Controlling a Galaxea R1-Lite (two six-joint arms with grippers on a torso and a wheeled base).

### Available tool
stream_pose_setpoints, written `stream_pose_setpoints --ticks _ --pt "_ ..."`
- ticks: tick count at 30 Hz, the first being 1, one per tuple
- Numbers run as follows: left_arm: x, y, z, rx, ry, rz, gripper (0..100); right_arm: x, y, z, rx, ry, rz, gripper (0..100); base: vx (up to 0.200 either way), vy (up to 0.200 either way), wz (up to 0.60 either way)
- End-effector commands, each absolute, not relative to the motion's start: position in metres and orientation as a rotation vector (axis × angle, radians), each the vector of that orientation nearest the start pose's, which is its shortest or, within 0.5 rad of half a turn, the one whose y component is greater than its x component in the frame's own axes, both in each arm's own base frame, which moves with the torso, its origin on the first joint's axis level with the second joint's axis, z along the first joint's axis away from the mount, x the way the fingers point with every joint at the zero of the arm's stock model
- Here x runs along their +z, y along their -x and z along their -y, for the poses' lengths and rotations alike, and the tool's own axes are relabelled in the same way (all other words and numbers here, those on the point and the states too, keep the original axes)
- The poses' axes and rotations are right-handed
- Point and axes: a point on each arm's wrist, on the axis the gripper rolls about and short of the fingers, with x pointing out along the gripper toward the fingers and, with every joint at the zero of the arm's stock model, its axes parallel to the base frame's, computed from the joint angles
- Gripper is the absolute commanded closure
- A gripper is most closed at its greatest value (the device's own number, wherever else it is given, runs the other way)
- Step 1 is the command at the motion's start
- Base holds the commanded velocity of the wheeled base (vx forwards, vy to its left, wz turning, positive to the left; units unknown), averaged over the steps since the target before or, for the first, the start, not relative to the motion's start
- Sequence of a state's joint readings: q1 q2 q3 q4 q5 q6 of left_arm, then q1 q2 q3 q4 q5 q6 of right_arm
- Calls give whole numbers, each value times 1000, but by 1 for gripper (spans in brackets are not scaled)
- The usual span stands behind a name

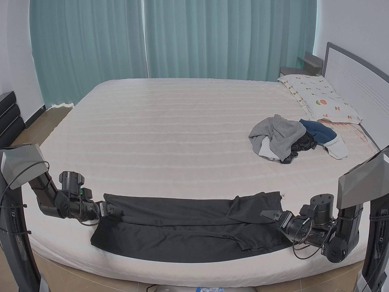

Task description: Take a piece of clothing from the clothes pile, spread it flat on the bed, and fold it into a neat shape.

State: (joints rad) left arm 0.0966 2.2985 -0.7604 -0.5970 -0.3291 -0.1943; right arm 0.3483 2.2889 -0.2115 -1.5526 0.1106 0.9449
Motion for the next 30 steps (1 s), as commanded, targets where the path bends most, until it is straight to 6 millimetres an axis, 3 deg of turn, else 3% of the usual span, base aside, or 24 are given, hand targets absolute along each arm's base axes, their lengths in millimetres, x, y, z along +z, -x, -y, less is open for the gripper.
stream_pose_setpoints --ticks 1,9,10,21,30 --pt "-33 -337 -25 -124 379 -957 0 -15 -251 -94 167 -844 -689 0 0 0 0" --pt "-34 -333 -22 -133 371 -938 0 -15 -251 -94 169 -842 -689 0 0 0 0" --pt "-34 -333 -21 -135 371 -935 100 -15 -251 -94 169 -842 -689 0 0 0 0" --pt "-32 -332 -21 -115 363 -930 100 -13 -250 -94 171 -844 -683 0 0 0 0" --pt "-27 -327 -22 -115 375 -925 100 2 -255 -83 158 -871 -611 0 0 0 0"
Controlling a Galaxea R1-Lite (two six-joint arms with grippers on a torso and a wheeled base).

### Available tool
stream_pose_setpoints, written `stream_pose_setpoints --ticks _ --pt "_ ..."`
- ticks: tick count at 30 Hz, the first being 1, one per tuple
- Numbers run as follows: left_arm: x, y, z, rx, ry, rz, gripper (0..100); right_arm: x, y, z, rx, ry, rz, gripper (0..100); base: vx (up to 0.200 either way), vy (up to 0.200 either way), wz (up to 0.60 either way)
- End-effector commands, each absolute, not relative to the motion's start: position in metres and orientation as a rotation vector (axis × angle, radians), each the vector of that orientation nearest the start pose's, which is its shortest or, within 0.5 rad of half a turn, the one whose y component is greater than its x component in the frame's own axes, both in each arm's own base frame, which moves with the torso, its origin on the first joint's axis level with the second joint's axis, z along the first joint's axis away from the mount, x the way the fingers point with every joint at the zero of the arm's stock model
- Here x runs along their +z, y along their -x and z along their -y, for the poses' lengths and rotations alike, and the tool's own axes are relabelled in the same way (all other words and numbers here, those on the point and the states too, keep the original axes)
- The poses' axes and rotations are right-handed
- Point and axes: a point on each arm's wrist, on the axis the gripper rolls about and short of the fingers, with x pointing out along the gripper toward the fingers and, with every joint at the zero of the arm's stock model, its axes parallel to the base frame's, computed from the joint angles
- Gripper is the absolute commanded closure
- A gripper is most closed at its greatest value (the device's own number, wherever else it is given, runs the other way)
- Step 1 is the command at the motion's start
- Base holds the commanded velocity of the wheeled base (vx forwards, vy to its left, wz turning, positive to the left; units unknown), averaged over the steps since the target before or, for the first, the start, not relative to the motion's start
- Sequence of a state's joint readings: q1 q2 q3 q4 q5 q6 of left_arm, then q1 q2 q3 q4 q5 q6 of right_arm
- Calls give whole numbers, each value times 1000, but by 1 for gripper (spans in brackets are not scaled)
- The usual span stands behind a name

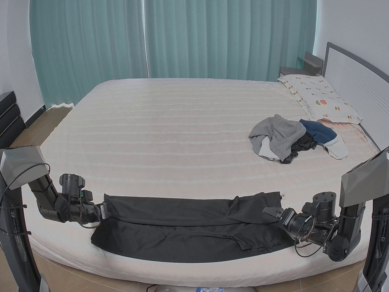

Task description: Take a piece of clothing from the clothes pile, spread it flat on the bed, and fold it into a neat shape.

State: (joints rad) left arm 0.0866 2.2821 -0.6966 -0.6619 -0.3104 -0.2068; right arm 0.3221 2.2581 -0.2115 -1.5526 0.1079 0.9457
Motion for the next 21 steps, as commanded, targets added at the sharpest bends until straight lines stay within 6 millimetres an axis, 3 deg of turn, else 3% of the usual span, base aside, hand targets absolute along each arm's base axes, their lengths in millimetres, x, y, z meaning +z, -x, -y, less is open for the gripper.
stream_pose_setpoints --ticks 1,6,12,19,21 --pt "-28 -326 -22 -116 377 -924 100 4 -256 -80 153 -875 -600 0 0 0 0" --pt "-27 -326 -22 -118 376 -907 100 12 -259 -69 131 -891 -555 0 0 0 0" --pt "-29 -326 -22 -117 377 -909 100 18 -261 -62 120 -901 -519 0 -200 0 0" --pt "-23 -334 -19 -98 421 -853 100 15 -262 -64 120 -899 -530 0 0 0 0" --pt "-20 -337 -10 -102 464 -837 100 14 -263 -64 120 -898 -532 0 0 0 0"
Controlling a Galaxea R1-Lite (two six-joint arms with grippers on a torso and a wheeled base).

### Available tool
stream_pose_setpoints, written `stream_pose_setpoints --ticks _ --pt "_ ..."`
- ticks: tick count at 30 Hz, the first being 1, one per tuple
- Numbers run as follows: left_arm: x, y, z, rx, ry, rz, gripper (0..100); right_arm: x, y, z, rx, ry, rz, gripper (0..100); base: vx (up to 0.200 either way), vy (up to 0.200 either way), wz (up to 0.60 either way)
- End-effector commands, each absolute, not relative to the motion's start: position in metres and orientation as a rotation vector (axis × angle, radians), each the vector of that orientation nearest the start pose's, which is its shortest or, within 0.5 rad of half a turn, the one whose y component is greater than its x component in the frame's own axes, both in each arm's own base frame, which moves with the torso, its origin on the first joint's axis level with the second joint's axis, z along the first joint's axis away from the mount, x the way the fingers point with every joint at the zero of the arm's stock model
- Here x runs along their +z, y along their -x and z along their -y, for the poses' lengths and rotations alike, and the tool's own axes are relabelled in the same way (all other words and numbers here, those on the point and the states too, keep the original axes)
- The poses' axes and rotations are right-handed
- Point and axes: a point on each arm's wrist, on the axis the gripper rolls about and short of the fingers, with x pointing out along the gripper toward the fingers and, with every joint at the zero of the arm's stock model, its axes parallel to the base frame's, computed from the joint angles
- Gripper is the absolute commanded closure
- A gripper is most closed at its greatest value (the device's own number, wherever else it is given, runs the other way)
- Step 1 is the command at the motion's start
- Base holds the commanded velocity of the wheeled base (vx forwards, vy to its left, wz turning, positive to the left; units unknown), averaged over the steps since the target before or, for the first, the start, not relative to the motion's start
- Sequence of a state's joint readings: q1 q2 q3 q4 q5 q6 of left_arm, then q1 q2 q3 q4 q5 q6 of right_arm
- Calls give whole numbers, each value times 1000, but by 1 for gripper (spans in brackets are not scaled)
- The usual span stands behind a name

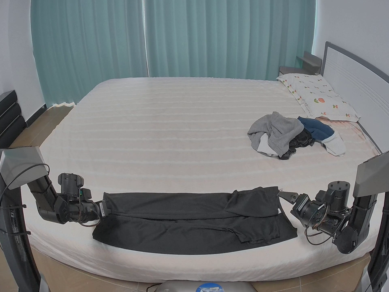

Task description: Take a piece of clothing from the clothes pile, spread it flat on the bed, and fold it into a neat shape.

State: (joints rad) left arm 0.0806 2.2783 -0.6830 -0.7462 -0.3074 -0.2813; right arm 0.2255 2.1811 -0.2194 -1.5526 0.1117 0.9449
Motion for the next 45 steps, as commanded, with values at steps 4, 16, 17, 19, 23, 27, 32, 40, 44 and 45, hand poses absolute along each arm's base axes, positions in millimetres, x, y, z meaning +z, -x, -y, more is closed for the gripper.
stream_pose_setpoints --ticks 4,16,17,19,23,27,32,40,44,45 --pt "-7 -340 6 -106 545 -803 100 11 -263 -65 117 -897 -545 0 0 0 0" --pt "16 -334 21 -120 528 -769 100 7 -262 -64 123 -899 -569 0 0 -167 0" --pt "22 -332 24 -131 524 -764 100 6 -262 -64 123 -899 -572 0 0 -200 0" --pt "26 -332 25 -134 523 -762 100 7 -262 -64 123 -899 -570 0 0 -200 0" --pt "44 -330 39 -159 537 -775 100 4 -262 -65 122 -898 -578 0 0 -200 0" --pt "60 -330 59 -142 495 -806 100 4 -261 -66 124 -896 -583 0 0 -200 0" --pt "67 -332 87 -109 435 -838 100 2 -260 -68 128 -893 -596 0 0 -200 0" --pt "81 -334 132 -122 371 -906 100 -4 -259 -72 127 -885 -624 0 0 -200 0" --pt "89 -339 151 -123 333 -937 100 -7 -257 -75 131 -878 -639 0 0 -200 0" --pt "88 -340 156 -125 323 -945 100 -7 -257 -75 130 -877 -641 0 0 -200 0"
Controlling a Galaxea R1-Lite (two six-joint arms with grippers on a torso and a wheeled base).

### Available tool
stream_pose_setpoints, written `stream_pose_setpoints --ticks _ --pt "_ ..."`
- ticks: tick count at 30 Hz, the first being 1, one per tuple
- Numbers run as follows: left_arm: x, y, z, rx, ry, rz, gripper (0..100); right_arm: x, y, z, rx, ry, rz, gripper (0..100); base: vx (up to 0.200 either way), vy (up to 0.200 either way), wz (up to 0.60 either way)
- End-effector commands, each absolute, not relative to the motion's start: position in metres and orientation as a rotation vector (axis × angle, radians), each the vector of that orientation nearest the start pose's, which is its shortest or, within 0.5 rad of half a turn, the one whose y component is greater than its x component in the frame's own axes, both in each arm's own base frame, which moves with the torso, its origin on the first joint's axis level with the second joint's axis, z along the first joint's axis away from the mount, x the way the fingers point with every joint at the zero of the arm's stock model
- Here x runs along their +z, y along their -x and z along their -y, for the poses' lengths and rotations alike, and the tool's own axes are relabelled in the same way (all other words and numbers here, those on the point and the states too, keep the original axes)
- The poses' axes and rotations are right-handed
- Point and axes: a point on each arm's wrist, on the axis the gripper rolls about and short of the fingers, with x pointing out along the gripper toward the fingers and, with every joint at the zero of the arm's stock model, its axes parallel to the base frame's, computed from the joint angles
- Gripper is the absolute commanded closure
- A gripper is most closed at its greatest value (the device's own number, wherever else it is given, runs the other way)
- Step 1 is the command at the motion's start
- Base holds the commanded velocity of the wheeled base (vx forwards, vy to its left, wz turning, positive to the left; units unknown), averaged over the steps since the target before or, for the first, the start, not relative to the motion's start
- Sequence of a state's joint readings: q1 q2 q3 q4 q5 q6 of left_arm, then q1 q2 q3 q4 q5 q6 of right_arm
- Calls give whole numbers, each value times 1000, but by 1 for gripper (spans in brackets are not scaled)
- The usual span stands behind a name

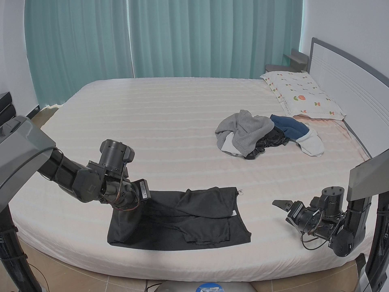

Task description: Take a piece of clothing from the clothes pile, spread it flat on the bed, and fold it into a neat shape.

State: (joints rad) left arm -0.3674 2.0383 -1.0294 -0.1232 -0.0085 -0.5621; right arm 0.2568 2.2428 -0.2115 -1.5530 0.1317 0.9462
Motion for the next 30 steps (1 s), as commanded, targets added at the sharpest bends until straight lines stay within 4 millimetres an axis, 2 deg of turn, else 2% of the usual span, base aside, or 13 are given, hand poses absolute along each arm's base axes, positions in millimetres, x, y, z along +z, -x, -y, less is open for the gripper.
stream_pose_setpoints --ticks 1,5,7,9,10,15,21,22,30 --pt "87 -340 162 -129 311 -951 100 -8 -257 -75 130 -878 -643 0 0 -200 0" --pt "79 -342 179 -129 299 -958 100 -10 -257 -75 129 -875 -651 0 0 -200 0" --pt "71 -343 195 -137 306 -971 100 -11 -257 -76 128 -874 -654 0 0 -200 0" --pt "71 -343 195 -137 306 -971 100 -11 -257 -76 128 -874 -654 0 0 -200 0" --pt "62 -346 208 -146 306 -980 100 -12 -256 -76 126 -874 -657 0 0 0 0" --pt "47 -359 219 -106 327 -974 100 -12 -256 -77 131 -872 -659 0 0 0 0" --pt "33 -363 225 -81 349 -992 100 -12 -256 -78 134 -870 -662 0 0 0 0" --pt "32 -363 225 -81 347 -995 0 -12 -256 -78 134 -870 -662 0 0 0 0" --pt "37 -357 234 -92 384 -999 0 -14 -254 -81 140 -863 -677 0 0 0 0"
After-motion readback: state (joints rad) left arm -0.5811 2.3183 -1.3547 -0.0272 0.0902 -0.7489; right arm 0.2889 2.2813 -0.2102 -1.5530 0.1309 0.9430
